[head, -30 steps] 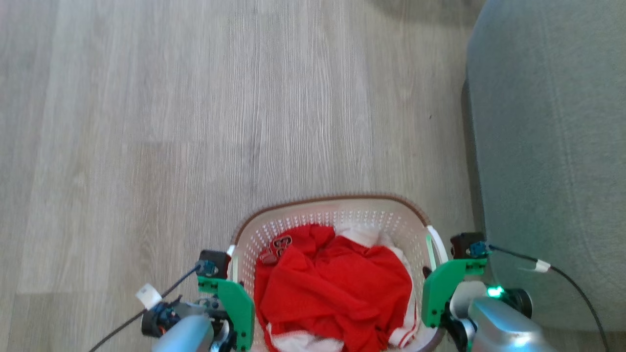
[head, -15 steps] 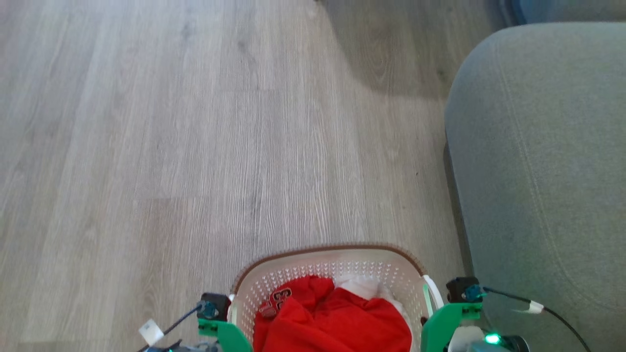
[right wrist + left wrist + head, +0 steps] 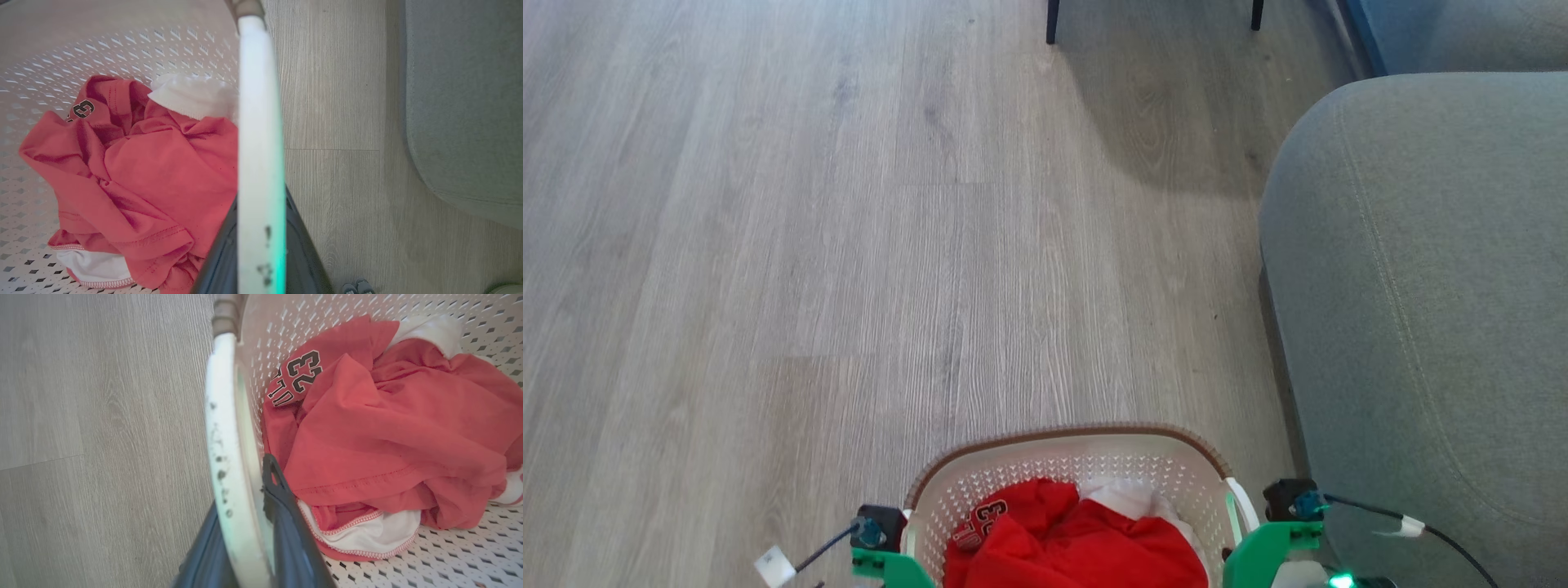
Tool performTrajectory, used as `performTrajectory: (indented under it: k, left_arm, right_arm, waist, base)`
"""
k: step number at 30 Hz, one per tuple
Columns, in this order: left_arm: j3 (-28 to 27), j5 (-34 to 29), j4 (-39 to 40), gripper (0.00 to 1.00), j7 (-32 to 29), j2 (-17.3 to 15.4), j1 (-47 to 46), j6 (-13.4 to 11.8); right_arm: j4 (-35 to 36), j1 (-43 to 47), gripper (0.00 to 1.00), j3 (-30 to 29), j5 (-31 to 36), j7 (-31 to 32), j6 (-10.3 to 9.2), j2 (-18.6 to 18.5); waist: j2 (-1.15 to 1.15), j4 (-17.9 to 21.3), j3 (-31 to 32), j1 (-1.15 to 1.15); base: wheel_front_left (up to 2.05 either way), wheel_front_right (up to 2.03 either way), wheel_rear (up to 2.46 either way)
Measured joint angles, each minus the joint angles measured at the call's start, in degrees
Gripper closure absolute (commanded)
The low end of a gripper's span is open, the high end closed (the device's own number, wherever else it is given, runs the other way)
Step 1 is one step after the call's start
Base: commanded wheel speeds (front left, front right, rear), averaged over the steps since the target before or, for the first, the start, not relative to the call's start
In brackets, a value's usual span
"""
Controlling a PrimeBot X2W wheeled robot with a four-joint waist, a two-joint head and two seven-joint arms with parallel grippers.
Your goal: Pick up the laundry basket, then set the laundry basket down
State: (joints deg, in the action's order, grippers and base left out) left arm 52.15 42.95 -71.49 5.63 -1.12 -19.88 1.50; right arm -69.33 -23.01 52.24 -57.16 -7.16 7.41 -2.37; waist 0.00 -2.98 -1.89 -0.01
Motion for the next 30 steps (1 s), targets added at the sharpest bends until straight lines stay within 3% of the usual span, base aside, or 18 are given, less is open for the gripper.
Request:
performTrajectory:
  k: [30]
  left_arm:
    - [2.6,2.7,-1.3,1.0,1.0,-0.2,-0.4,0.0]
  right_arm:
    - [-0.6,-1.9,1.0,8.2,-7.7,-2.5,-0.01,0.0]
  waist:
    - [0.0,0.7,-2.1,0.01]
  base:
    - [0.0,0.0,0.0]
